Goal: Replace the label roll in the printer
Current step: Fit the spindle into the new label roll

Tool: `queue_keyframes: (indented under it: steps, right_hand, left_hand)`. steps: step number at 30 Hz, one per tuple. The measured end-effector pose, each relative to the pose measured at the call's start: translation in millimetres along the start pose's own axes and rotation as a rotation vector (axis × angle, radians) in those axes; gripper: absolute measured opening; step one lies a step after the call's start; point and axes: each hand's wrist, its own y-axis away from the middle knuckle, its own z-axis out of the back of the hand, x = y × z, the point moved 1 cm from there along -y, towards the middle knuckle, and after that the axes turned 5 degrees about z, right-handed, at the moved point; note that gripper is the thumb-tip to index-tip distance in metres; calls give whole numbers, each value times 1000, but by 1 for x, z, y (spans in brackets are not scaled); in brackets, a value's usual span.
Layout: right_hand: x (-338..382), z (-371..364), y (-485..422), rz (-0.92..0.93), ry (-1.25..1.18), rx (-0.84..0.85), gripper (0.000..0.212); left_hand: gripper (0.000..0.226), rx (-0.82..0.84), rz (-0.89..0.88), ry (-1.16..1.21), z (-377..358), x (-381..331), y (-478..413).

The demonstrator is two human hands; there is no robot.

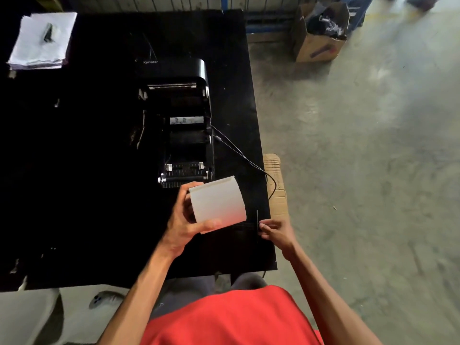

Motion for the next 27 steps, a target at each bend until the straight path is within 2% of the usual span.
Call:
queue_keyframes:
  steps: [4, 7, 12, 16, 27]
  right_hand:
    - [-8, 5, 5, 81, -32, 35, 15]
    - [-1, 18, 16, 181, -36, -28, 14]
    - [47, 48, 48, 385, -178, -144, 14]
    - [96, 54, 78, 533, -265, -163, 21]
    - [138, 49, 110, 696, -207, -164, 19]
  left_hand:
    - [102, -14, 14, -8, 4, 2, 5]
    - [101, 7, 20, 2, 10, 2, 9]
    - [98, 21, -6, 50, 18, -4, 13]
    - [98, 59, -45, 84, 18, -18, 9]
    - [97, 121, -98, 80, 15, -55, -13]
